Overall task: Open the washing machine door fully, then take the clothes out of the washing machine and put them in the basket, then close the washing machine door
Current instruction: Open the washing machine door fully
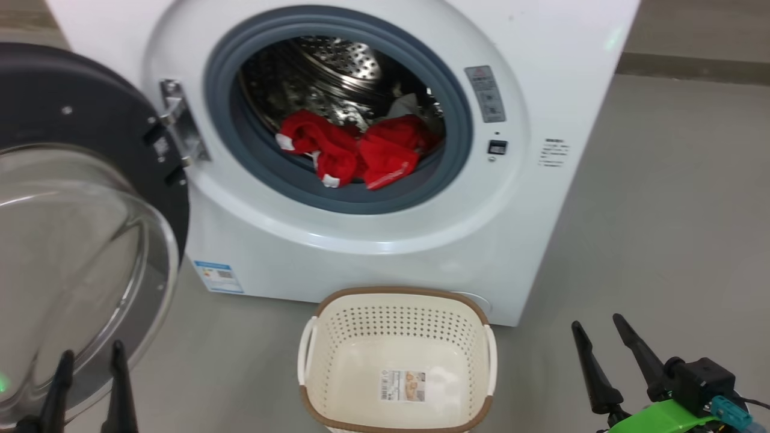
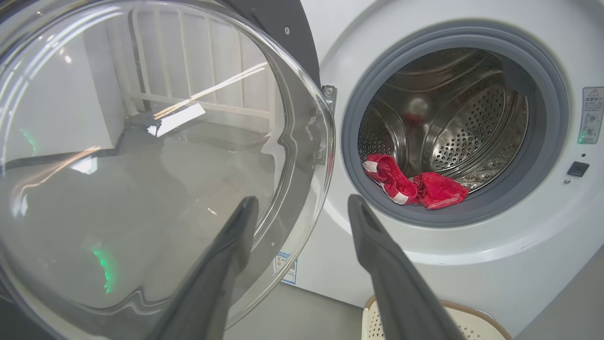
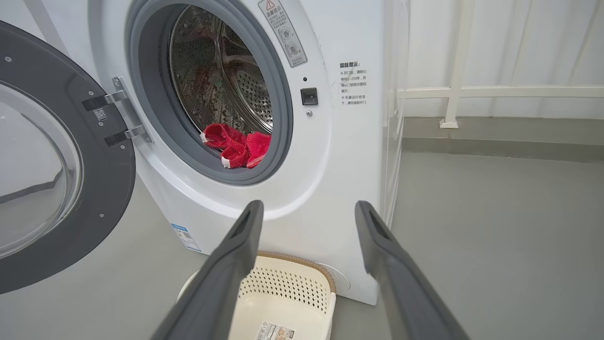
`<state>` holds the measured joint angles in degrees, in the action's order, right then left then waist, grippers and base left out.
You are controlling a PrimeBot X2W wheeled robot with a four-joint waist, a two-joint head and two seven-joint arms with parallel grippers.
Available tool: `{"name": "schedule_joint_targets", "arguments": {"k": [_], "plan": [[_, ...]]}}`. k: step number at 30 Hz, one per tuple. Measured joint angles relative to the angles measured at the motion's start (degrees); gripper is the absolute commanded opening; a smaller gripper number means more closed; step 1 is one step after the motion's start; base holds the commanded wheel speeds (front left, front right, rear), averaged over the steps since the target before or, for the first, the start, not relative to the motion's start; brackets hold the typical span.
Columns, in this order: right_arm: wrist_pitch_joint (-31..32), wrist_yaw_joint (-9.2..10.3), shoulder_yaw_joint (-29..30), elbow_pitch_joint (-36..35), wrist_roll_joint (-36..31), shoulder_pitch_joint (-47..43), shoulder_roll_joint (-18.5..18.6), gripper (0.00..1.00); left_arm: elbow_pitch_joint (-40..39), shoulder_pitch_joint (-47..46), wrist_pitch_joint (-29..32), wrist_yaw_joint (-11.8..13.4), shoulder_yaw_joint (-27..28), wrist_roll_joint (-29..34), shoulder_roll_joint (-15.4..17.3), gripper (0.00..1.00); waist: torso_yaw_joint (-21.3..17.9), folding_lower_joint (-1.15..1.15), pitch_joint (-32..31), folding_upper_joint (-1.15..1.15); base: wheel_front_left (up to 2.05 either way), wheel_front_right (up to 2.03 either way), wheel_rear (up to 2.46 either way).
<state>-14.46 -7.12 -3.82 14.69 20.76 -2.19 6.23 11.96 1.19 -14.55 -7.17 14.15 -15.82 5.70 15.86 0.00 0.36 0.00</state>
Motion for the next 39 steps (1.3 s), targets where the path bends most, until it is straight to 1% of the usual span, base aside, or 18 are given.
{"name": "schedule_joint_targets", "arguments": {"k": [8, 15, 18, 26, 31, 39], "plan": [[0.0, 0.0, 1.5, -0.6, 0.0, 0.0, 0.1, 1.0, -1.4, 0.0, 0.0, 0.0, -4.4, -1.9, 0.7, 1.0, -4.3, 0.0, 0.8, 0.0, 0.0, 0.0, 0.0], [0.0, 0.0, 3.1, -1.0, -0.2, 0.2, 0.2, 1.0, -2.9, 0.1, 0.0, 0.0, -8.9, -2.2, 1.6, 1.0, -8.6, 0.0, 1.7, 0.0, 0.0, 0.0, 0.0], [0.0, 0.0, 3.4, -1.2, -0.2, 0.2, 0.2, 1.0, -3.7, 0.1, 0.0, 0.0, -9.8, -3.0, 2.6, 1.0, -10.3, 0.0, 2.1, 0.0, 0.0, 0.0, 0.0], [0.0, 0.0, 5.0, -1.8, -0.2, 0.2, 0.2, 1.0, -4.2, 0.1, 0.0, 0.0, -11.8, -3.4, 2.5, 1.0, -14.2, 0.0, 3.0, 0.0, 0.0, 0.0, 0.0], [0.0, 0.0, 5.4, -1.9, -0.2, 0.2, 0.2, 1.0, -4.2, 0.1, 0.0, 0.0, -12.8, -3.4, 2.5, 1.0, -15.7, 0.0, 3.4, 0.0, 0.0, 0.0, 0.0], [0.0, 0.0, 5.4, -2.0, -0.2, 0.2, -0.1, 1.0, -4.2, 0.1, 0.0, 0.0, -13.0, -3.4, 2.5, 1.0, -16.3, 0.0, 3.6, 0.0, 0.0, 0.0, 0.0]]}}
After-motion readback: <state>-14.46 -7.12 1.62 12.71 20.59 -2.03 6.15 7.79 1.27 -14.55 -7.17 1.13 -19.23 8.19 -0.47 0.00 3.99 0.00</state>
